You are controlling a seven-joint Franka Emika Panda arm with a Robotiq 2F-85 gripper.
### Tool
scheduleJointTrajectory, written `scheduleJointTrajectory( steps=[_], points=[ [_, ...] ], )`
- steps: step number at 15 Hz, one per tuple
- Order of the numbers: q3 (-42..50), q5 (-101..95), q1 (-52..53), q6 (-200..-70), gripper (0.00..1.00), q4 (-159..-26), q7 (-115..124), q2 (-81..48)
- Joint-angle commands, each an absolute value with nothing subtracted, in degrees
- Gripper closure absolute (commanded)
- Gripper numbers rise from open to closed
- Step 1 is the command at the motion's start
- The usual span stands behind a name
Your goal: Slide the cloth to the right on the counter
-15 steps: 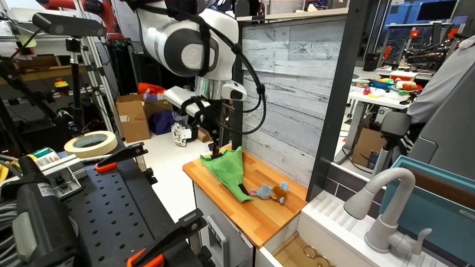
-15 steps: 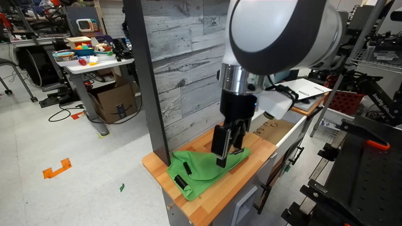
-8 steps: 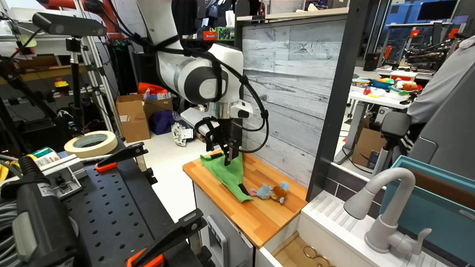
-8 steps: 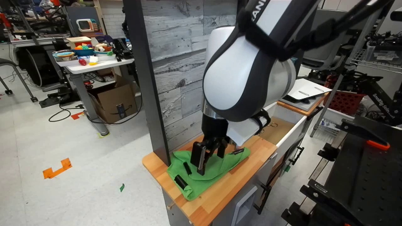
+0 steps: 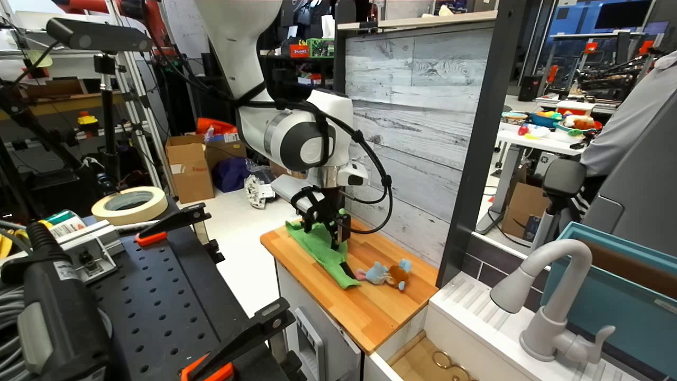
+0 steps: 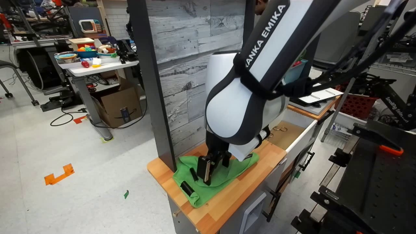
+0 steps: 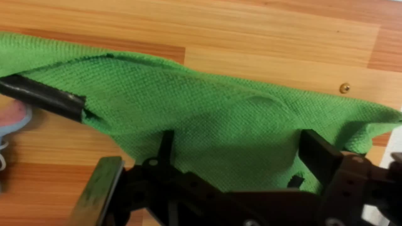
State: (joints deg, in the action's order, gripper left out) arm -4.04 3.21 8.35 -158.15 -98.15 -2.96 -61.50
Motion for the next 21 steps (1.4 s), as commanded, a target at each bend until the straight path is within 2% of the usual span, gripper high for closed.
scheduleJointTrajectory(
  steps=[1, 15, 21],
  points=[
    [-3.5, 0.31, 7.87, -155.07, 0.0, -96.13, -3.69, -63.19],
    [-1.18, -5.46, 3.34, -158.28, 0.0, -109.13, -10.06, -57.1],
    [2.27, -6.62, 1.38, -160.58, 0.0, -110.67, -9.5, -55.56]
  ],
)
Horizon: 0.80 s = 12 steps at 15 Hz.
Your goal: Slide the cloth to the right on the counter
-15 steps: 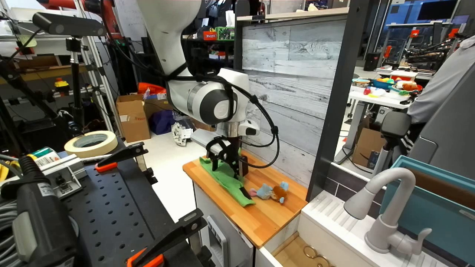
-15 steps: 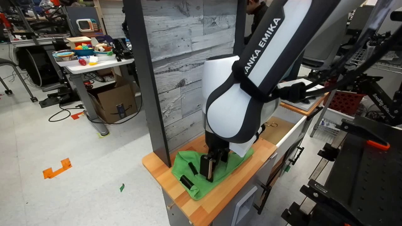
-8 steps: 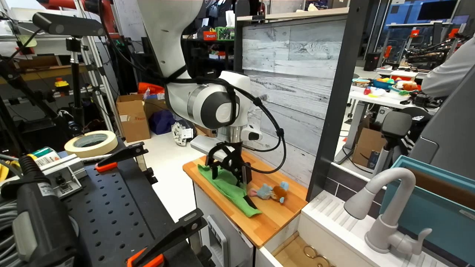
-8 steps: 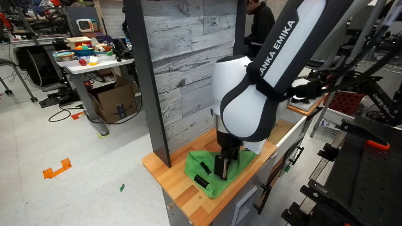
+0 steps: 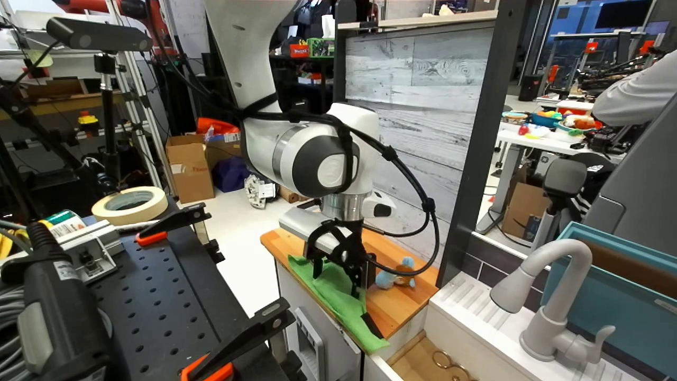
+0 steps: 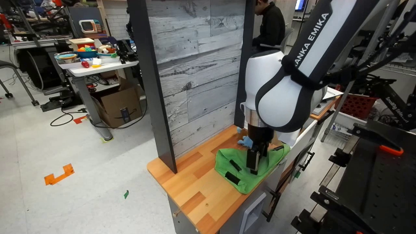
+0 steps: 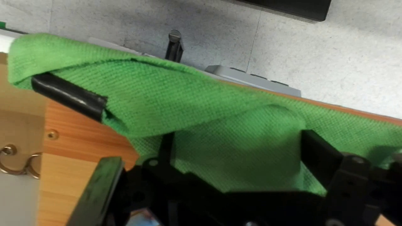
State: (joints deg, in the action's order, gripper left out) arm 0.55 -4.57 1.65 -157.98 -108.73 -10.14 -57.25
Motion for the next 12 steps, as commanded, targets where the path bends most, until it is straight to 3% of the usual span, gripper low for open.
scheduleJointTrajectory(
  steps=[1, 12],
  points=[
    [3.59, -7.14, 1.93, -161.82, 0.0, -110.13, -8.87, -56.04],
    [6.6, -7.68, 2.22, -164.45, 0.0, -110.4, -8.61, -54.63]
  ],
)
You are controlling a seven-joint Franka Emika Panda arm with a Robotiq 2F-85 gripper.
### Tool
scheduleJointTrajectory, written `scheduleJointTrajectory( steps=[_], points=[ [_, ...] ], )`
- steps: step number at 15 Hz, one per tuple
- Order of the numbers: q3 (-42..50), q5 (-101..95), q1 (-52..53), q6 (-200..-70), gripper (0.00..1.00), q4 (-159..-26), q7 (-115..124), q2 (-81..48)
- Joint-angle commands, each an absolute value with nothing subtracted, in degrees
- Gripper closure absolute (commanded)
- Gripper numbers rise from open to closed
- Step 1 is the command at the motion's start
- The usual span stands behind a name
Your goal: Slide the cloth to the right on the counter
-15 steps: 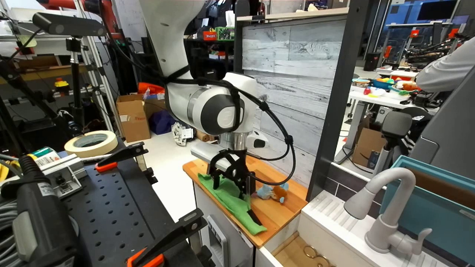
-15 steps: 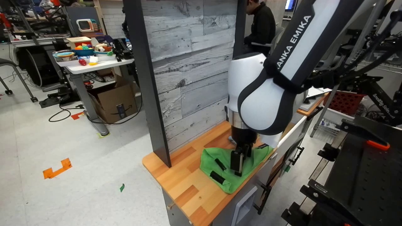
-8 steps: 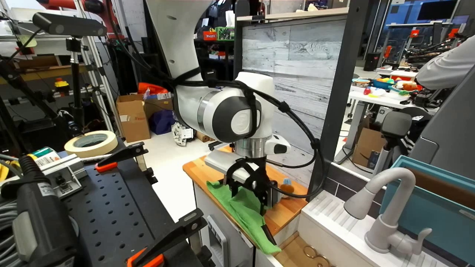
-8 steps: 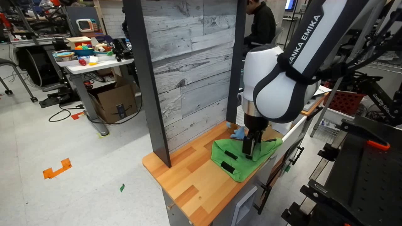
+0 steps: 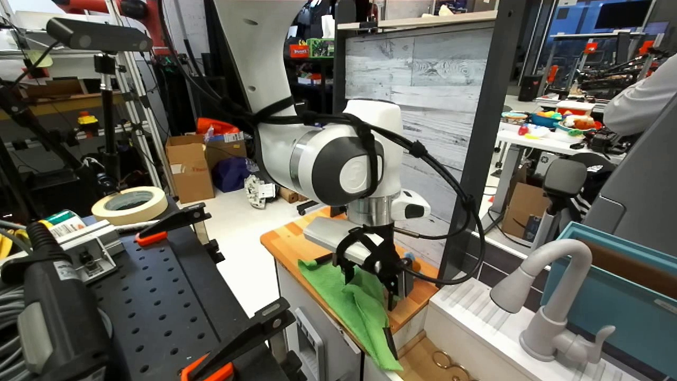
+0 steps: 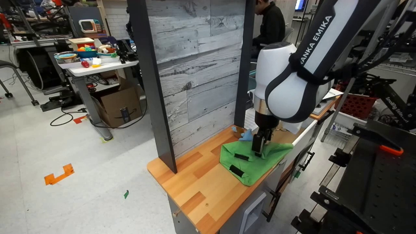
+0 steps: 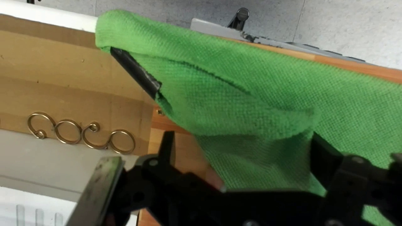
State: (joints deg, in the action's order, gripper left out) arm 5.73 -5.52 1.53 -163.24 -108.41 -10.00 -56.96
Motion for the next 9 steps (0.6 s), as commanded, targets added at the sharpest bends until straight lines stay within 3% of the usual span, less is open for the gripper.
scheduleJointTrajectory(
  steps=[1, 6, 7, 9],
  points=[
    [4.72, -8.17, 0.51, -159.92, 0.0, -112.16, -11.62, -51.95],
    [5.53, -12.73, 0.81, -163.85, 0.0, -125.74, -14.03, -38.34],
    [5.22, -11.43, 0.89, -161.92, 0.0, -117.42, -11.72, -46.24],
    [5.17, -12.23, 0.8, -161.97, 0.0, -121.97, -12.46, -41.17]
  ],
)
